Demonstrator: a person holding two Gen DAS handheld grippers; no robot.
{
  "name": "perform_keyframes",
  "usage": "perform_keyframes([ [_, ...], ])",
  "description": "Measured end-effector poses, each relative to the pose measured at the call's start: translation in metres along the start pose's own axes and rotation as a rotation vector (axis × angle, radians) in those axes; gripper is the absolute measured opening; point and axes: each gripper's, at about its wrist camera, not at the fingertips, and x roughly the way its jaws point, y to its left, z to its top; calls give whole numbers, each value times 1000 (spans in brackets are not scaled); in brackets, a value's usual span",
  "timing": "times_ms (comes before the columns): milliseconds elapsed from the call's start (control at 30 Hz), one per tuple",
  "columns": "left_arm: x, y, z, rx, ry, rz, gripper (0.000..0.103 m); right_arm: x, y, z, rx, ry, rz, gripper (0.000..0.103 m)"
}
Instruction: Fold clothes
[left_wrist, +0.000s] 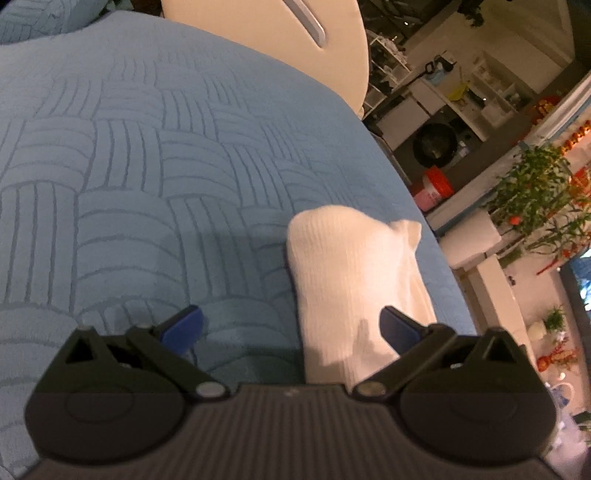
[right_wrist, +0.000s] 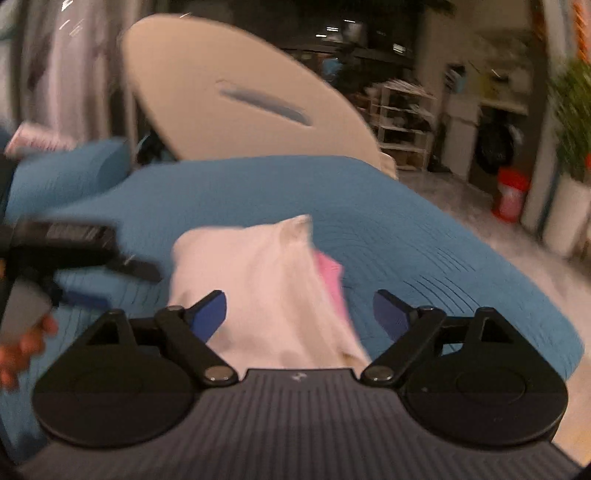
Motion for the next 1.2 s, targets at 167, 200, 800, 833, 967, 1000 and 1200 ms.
perform_keyframes([
  [167,17,13,5,-61,24,-23,103,19,58,-8,-191,49,31,89],
  [200,20,16,6,-76,27,-32,103,23,66,-10,-229,55,29,89],
  [800,113,38,3,-380,165,-555,103,26,28,9,-135,117,40,23],
  [833,120,38,3,-385,170,-581,103,25,30,7,-141,122,47,23],
  [967,141,30,2,-328,181,-604,103,14,33,-1,-179,111,119,23],
  [1000,145,26,2,-298,181,-601,103,13,35,-3,-187,106,129,23],
  [1200,168,-3,-3,-116,165,-538,91,4,29,-9,-206,109,193,26],
])
